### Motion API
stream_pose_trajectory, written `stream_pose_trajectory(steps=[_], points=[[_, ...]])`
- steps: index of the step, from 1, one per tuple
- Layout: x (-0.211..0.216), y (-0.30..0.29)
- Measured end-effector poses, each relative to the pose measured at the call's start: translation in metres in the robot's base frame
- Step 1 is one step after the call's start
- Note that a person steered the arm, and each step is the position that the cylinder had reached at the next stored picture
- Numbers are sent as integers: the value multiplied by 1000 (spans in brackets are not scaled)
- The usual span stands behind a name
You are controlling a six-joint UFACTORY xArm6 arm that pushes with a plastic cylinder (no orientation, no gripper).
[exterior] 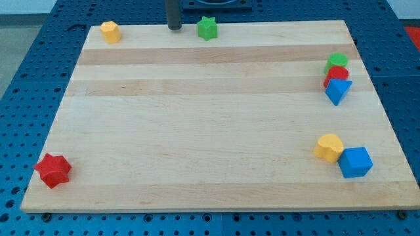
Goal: Push the green star into the group of the blocks
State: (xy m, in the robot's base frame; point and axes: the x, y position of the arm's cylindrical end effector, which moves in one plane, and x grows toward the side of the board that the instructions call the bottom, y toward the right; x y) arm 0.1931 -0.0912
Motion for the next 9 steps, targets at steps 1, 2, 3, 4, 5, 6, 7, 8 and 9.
stream_pose_trajectory(steps=[1,2,3,4,5,6,7,8,9], points=[[4,50],[6,106],[33,145],[77,160],[69,160],[23,157],[36,130],[83,121],[127,123]])
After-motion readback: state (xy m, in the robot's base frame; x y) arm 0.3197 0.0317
